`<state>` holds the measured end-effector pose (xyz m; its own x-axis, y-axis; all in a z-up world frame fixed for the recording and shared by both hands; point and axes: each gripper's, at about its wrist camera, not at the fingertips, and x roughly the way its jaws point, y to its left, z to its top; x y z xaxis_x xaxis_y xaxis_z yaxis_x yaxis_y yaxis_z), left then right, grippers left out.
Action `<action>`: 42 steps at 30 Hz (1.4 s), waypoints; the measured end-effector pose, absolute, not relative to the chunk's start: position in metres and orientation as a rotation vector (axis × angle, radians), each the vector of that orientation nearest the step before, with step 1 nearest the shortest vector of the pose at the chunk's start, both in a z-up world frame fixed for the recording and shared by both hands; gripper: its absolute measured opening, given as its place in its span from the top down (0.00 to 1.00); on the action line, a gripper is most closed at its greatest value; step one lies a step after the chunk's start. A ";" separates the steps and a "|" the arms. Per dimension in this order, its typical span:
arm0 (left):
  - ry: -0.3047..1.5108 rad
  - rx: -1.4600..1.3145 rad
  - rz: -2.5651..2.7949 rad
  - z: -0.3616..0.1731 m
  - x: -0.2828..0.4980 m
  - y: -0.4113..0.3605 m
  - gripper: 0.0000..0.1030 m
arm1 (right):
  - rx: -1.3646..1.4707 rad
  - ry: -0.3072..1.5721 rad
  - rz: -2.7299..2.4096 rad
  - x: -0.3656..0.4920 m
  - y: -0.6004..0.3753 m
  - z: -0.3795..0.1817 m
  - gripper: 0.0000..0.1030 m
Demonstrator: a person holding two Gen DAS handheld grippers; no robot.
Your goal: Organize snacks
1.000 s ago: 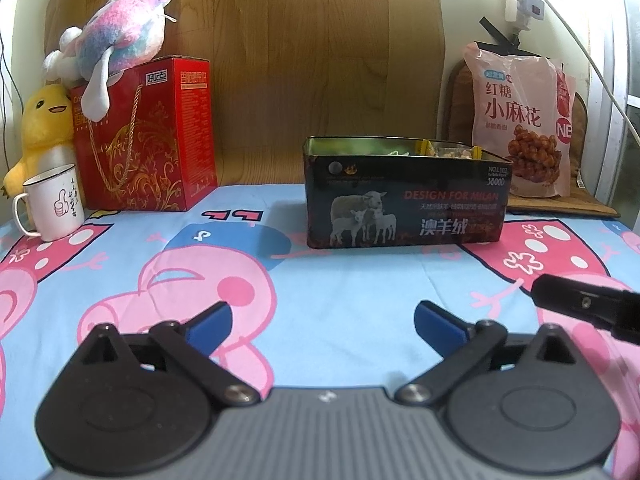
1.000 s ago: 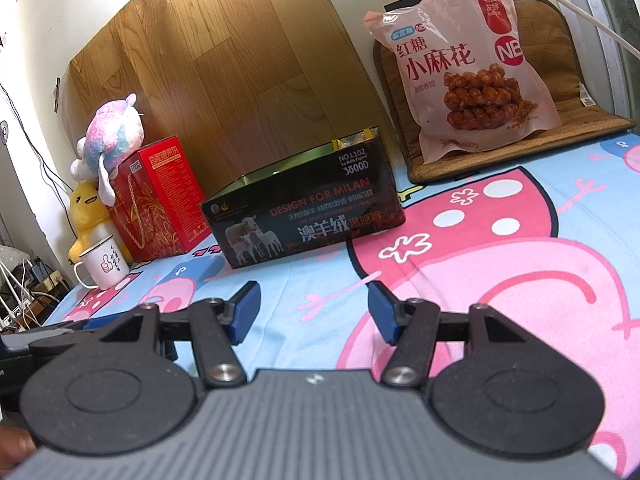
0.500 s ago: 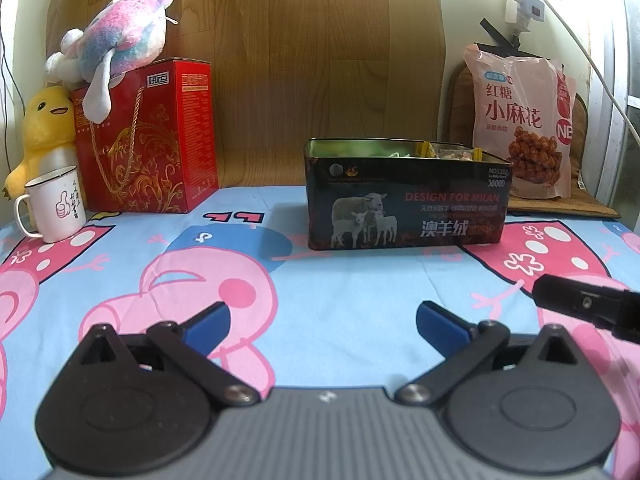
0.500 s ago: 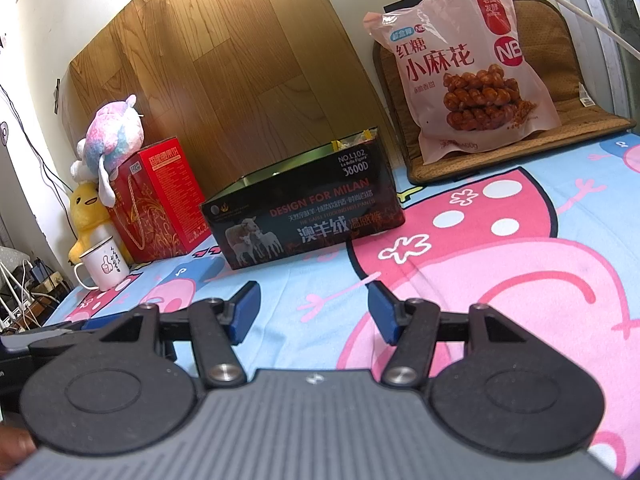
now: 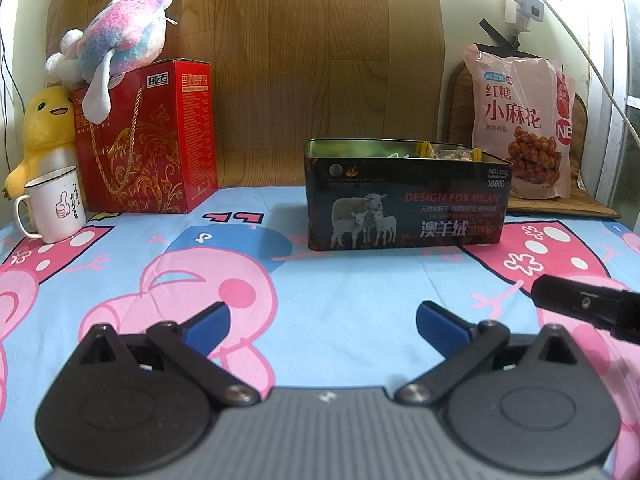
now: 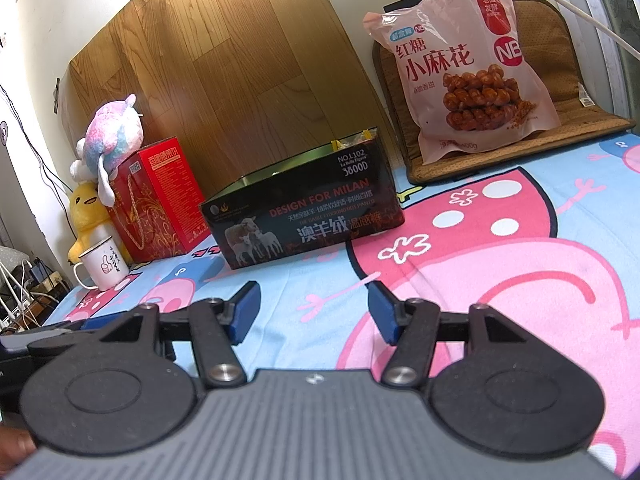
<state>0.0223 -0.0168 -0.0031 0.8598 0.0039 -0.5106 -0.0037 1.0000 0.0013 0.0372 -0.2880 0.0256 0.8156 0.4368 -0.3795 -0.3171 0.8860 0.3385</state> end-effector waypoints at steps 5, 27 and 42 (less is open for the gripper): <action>0.544 0.005 0.011 -0.004 0.023 -0.018 0.00 | 0.267 0.466 0.407 0.037 -0.288 0.026 0.40; 0.555 -0.004 0.064 -0.004 0.024 -0.015 0.00 | 0.252 0.484 0.410 0.039 -0.286 0.025 0.38; 0.565 0.093 0.056 -0.002 0.004 -0.032 0.00 | 0.246 0.488 0.407 0.039 -0.286 0.025 0.35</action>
<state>0.0045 -0.0317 -0.0020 0.8432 0.0785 -0.5319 -0.0273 0.9943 0.1035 0.0387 -0.2857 0.0247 0.8060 0.4336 -0.4029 -0.3181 0.8913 0.3230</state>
